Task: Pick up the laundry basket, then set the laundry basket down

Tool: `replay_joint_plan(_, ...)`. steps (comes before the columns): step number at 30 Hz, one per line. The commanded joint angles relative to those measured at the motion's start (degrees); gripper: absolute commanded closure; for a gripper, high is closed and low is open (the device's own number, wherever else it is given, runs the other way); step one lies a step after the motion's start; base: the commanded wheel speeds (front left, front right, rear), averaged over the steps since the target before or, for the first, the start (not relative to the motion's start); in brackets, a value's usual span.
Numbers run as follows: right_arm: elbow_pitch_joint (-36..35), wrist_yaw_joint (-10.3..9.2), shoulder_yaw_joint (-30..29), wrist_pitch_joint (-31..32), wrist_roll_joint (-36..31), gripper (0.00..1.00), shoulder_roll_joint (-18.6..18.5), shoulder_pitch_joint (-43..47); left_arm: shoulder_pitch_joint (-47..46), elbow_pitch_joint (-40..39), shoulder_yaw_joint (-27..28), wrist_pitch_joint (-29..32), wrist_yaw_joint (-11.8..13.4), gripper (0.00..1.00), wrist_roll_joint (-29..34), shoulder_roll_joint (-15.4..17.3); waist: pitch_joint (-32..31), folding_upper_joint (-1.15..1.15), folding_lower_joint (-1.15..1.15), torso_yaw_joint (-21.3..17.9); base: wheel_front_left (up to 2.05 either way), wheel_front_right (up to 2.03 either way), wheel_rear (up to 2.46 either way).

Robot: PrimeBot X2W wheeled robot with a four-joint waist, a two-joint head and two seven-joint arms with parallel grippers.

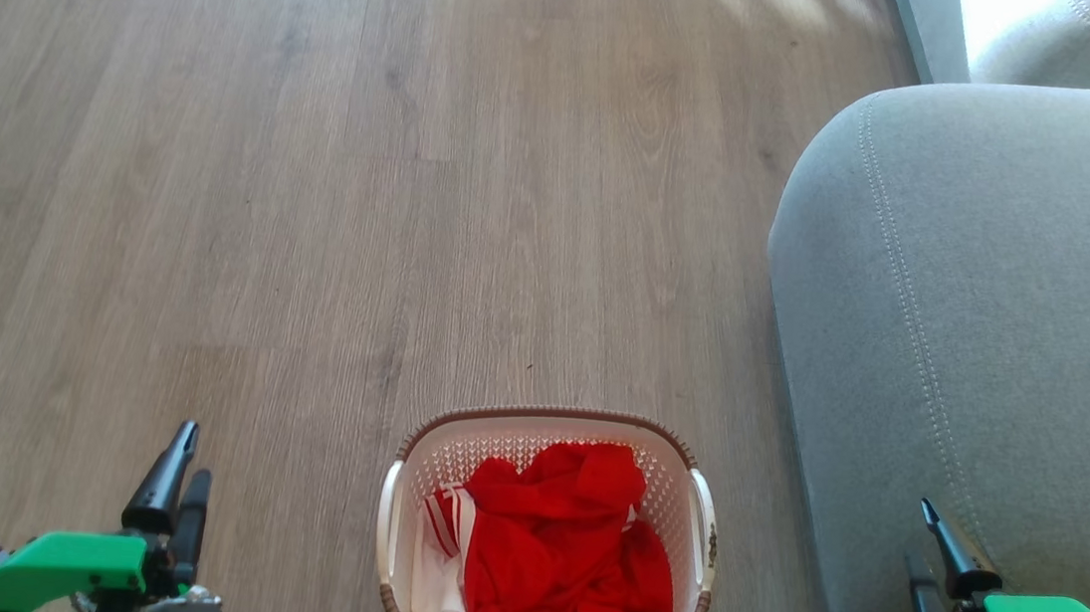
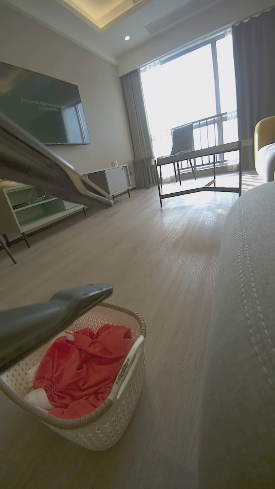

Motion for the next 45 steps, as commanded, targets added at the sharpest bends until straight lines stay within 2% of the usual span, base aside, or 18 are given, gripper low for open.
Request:
replay_joint_plan(1, -2.1, 0.05, 0.22, -0.62, -0.72, 0.0, -0.25, -2.73, -2.6, -1.93, 0.36, -0.73, -0.05, 0.0, 0.85, 0.42, 0.0, 0.0, 0.0, 0.02, 0.0, 0.0, 0.0)
replay_joint_plan(20, -4.61, 0.1, -0.6, -3.64, -11.15, 0.0, -0.37, -4.39, -3.61, -4.08, 2.43, -3.75, -0.12, 0.0, 8.36, 0.48, 0.01, 0.0, 0.0, 0.3, 0.0, 0.0, 0.0)
replay_joint_plan(32, -8.09, 0.14, -0.11, -5.65, -20.02, 0.0, -0.45, -5.62, -4.66, -8.04, 3.03, -5.76, 0.09, 0.0, 17.29, 0.52, 0.36, 0.0, 0.0, 0.85, 0.0, 0.0, 0.0)
replay_joint_plan(45, -13.78, 0.18, 2.97, -7.99, -35.91, 0.0, -0.55, -7.04, -5.49, -17.03, -0.53, -8.11, 5.94, 0.0, 33.13, 0.56, 0.92, 0.0, 0.0, 1.32, 0.0, 0.0, 0.0)
